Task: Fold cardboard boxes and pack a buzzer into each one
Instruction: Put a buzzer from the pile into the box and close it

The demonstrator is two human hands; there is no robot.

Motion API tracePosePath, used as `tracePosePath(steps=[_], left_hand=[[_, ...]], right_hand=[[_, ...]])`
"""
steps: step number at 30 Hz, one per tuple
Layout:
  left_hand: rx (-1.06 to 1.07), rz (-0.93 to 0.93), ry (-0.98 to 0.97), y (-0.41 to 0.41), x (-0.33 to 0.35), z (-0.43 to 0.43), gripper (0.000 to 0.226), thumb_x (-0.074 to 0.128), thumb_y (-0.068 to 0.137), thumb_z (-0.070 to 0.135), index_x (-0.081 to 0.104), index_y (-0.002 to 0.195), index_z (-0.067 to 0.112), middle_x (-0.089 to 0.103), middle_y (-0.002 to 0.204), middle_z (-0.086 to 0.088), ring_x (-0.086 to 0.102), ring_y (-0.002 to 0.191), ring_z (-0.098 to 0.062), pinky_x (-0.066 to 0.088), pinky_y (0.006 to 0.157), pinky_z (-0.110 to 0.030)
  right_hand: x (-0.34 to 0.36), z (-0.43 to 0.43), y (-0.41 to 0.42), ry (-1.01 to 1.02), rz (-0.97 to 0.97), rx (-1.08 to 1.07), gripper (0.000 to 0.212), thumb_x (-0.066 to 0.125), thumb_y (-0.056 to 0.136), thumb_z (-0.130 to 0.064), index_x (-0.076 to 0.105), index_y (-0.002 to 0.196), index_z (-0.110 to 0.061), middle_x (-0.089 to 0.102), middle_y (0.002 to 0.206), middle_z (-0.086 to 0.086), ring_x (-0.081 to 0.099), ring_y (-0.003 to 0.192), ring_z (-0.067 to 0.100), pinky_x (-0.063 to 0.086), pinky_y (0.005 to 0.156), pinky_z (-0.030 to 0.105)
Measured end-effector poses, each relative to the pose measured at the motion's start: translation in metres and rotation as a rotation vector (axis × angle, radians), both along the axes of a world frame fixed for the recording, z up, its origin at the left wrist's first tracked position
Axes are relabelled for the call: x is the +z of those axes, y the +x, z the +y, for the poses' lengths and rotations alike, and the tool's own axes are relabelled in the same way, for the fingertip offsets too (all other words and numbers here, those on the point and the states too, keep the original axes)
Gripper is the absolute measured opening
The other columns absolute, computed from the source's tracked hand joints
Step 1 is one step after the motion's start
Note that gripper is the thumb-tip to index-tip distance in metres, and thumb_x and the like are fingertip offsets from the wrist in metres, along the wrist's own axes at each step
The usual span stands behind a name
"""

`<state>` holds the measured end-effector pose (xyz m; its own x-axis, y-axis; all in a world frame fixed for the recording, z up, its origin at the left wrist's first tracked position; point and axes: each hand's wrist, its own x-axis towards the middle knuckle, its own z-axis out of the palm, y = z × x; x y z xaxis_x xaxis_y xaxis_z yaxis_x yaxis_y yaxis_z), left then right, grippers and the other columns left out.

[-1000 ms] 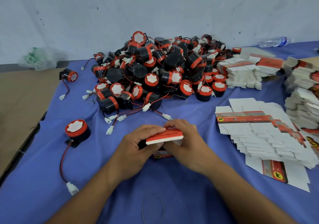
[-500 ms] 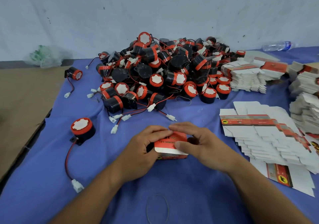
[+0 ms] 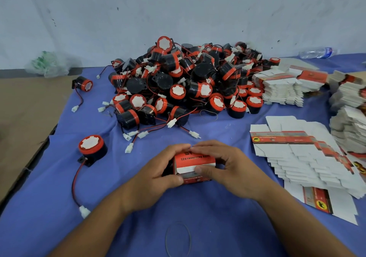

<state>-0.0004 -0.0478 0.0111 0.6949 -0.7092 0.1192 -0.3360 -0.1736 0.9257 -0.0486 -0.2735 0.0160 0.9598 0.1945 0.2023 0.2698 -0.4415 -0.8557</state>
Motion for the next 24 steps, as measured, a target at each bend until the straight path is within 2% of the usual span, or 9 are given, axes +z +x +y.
tracePosePath(steps=[2,4,8,13,17,20,22,24], left_hand=[[0.031,-0.099,0.011,0.001,0.001,0.0,0.06,0.063,0.085,0.024,0.045,0.142,0.019,0.049,0.143,0.005,0.048,0.132,-0.012,0.045,0.105,-0.034],[0.097,-0.194,0.019,0.003,0.001,0.0,0.05,0.066,0.093,0.032,0.052,0.139,0.018,0.051,0.143,0.008,0.045,0.134,-0.006,0.043,0.109,-0.035],[0.145,-0.234,0.004,0.007,0.001,0.001,0.041,0.061,0.09,0.028,0.061,0.131,0.024,0.057,0.138,0.016,0.048,0.132,-0.001,0.043,0.109,-0.032],[0.13,-0.299,0.033,0.006,0.004,0.001,0.042,0.058,0.091,0.024,0.057,0.133,0.02,0.055,0.139,0.013,0.046,0.133,-0.001,0.039,0.111,-0.026],[0.093,-0.373,0.103,0.005,0.006,0.003,0.043,0.063,0.091,0.013,0.056,0.134,0.013,0.049,0.144,0.009,0.04,0.137,-0.001,0.033,0.115,-0.026],[0.096,-0.393,0.121,0.004,0.008,0.005,0.044,0.068,0.088,0.002,0.058,0.131,0.009,0.048,0.145,0.006,0.039,0.138,-0.003,0.032,0.116,-0.029],[0.083,-0.426,0.137,0.004,0.009,0.006,0.046,0.071,0.086,0.002,0.059,0.13,0.008,0.047,0.146,0.004,0.038,0.139,-0.004,0.033,0.116,-0.029],[0.064,-0.499,0.162,0.005,0.008,0.006,0.05,0.077,0.083,0.012,0.06,0.13,0.011,0.045,0.147,0.005,0.036,0.14,-0.003,0.033,0.116,-0.027]], right_hand=[[-0.001,0.0,0.001,-0.03,-0.033,-0.012,0.038,0.073,0.088,-0.028,0.069,0.126,-0.026,0.06,0.126,-0.017,0.056,0.121,0.005,0.052,0.097,0.029],[-0.001,0.001,0.002,-0.058,-0.07,-0.022,0.035,0.072,0.09,-0.028,0.069,0.125,-0.025,0.06,0.126,-0.017,0.056,0.12,0.003,0.051,0.098,0.026],[-0.002,0.003,0.001,-0.095,-0.165,-0.044,0.031,0.068,0.093,-0.03,0.071,0.122,-0.022,0.063,0.123,-0.015,0.059,0.116,0.003,0.051,0.095,0.025],[0.0,0.005,0.0,-0.18,-0.246,-0.022,0.031,0.062,0.098,-0.031,0.07,0.124,-0.018,0.065,0.122,-0.006,0.061,0.113,0.008,0.051,0.094,0.029],[0.001,0.006,-0.005,-0.409,-0.322,0.007,0.032,0.056,0.102,-0.029,0.064,0.132,-0.022,0.057,0.133,-0.003,0.054,0.116,0.012,0.044,0.099,0.035],[0.0,0.008,-0.01,-0.495,-0.358,0.01,0.034,0.053,0.101,-0.021,0.061,0.135,-0.018,0.053,0.14,0.002,0.051,0.119,0.019,0.041,0.101,0.037],[0.0,0.008,-0.013,-0.552,-0.363,0.008,0.037,0.051,0.102,-0.022,0.058,0.139,-0.016,0.05,0.144,0.004,0.049,0.124,0.022,0.039,0.105,0.037],[0.0,0.009,-0.014,-0.599,-0.357,0.018,0.042,0.047,0.105,-0.03,0.051,0.145,-0.016,0.045,0.149,0.003,0.043,0.132,0.024,0.036,0.111,0.038]])
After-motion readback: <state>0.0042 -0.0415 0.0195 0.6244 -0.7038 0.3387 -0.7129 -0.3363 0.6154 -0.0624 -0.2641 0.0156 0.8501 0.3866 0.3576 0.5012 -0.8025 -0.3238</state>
